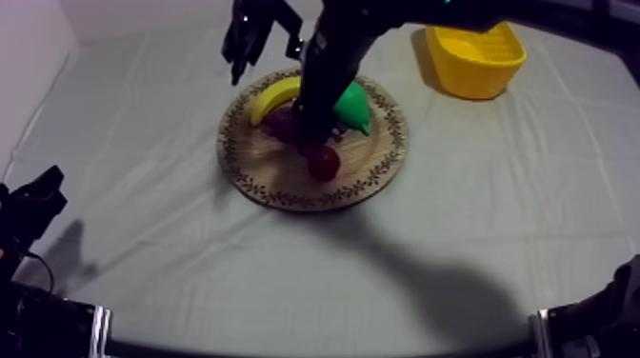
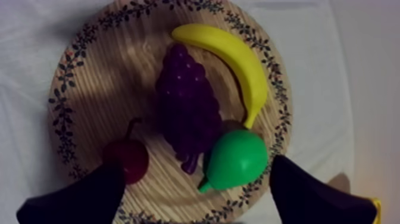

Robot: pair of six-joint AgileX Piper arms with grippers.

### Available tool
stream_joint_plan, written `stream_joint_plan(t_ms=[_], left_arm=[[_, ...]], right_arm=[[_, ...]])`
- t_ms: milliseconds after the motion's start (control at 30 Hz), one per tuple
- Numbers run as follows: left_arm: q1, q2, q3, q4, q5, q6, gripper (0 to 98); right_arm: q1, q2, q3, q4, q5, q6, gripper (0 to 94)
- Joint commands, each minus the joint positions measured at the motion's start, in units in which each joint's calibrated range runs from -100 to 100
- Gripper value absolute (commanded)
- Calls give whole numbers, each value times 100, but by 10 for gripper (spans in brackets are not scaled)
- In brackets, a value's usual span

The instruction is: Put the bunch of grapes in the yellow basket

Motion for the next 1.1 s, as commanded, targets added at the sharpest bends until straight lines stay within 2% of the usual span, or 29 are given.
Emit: stream_joint_plan(t_ms=[0, 233, 600, 1067], left_arm=[[1, 0, 2, 0, 5, 1, 0], [1, 0, 2, 0, 5, 1, 0], [1, 0, 2, 0, 5, 1, 0], [1, 0, 2, 0, 5, 1, 0]], right_arm=[[3, 220, -4, -4, -78, -9, 872], [5, 979, -285, 30, -300, -39, 865], [91, 2055, -1305, 102, -284, -109, 852], [195, 2566, -1738, 169, -303, -111, 826]])
